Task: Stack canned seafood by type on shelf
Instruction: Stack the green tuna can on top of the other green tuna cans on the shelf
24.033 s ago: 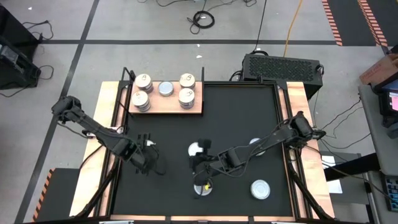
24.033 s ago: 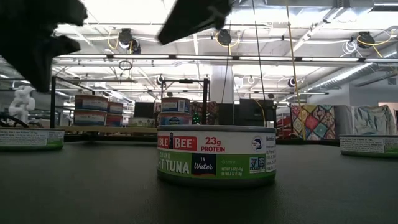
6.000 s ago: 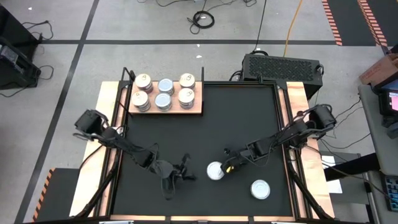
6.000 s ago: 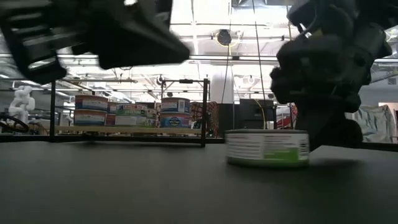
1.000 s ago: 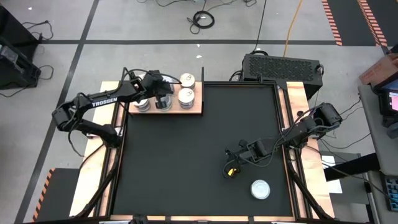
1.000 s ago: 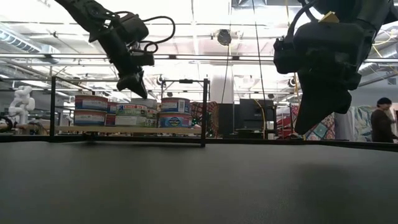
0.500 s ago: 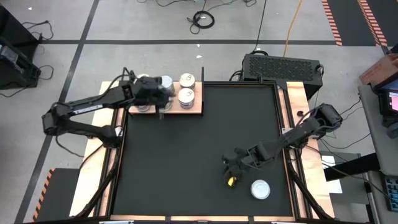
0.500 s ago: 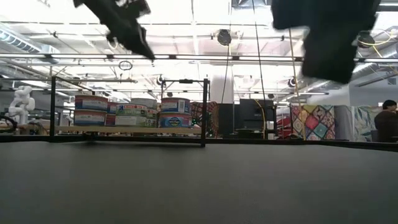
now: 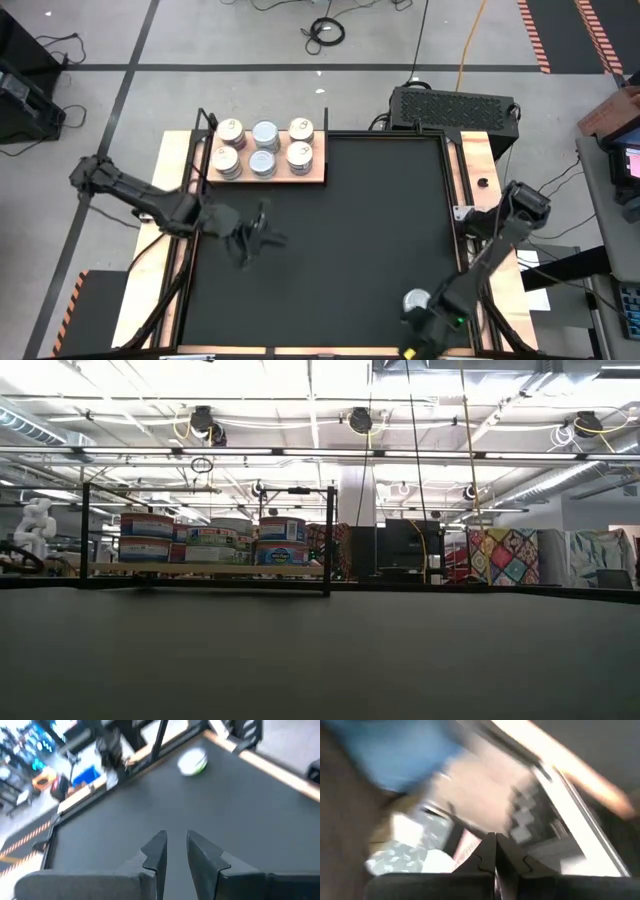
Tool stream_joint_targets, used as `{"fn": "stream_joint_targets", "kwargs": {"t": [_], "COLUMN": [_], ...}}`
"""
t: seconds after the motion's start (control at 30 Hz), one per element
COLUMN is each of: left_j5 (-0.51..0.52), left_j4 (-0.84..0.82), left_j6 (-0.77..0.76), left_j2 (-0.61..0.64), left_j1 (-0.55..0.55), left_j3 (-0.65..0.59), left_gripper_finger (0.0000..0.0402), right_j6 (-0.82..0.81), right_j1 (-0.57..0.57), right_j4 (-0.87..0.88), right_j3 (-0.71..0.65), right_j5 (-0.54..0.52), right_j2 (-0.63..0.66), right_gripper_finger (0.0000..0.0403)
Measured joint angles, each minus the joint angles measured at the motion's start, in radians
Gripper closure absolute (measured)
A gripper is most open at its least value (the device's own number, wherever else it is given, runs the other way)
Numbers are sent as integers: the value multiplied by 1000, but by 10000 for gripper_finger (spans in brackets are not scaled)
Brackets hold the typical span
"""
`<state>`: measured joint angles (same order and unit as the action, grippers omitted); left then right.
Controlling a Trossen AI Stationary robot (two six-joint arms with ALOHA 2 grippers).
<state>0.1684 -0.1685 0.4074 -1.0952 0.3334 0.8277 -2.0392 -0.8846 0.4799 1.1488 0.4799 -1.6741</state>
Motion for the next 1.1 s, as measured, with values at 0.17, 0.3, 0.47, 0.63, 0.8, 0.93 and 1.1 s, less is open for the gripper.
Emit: {"fn": "stream_joint_targets", "kwargs": {"t": [0.17,0.3,0.47,0.63,0.8,0.93,1.1], "left_j5": [18,26,98,176,177,175,123], "left_j4": [269,465,616,628,631,634,635], "left_j6": [-71,-90,-102,-165,-166,-93,11], "left_j2": [-21,-103,-290,-471,-596,-662,-717], "left_j1": [106,169,236,253,252,249,250], "left_j3": [-146,-209,-183,-108,-28,21,64], "left_gripper_finger": [324,324,324,324,324,324,324], "right_j6": [-144,-146,-108,-73,-10,59,162], "right_j1": [-72,-84,-84,-66,-34,8,73], "right_j4": [211,293,263,256,252,254,245], "right_j3": [-10,-57,-142,-190,-193,-194,-194], "right_j5": [75,34,-67,-156,-265,-321,-401], "right_j2": [-12,-12,-13,-13,-12,-12,-12], "right_gripper_finger": [403,403,403,403,403,403,403]}}
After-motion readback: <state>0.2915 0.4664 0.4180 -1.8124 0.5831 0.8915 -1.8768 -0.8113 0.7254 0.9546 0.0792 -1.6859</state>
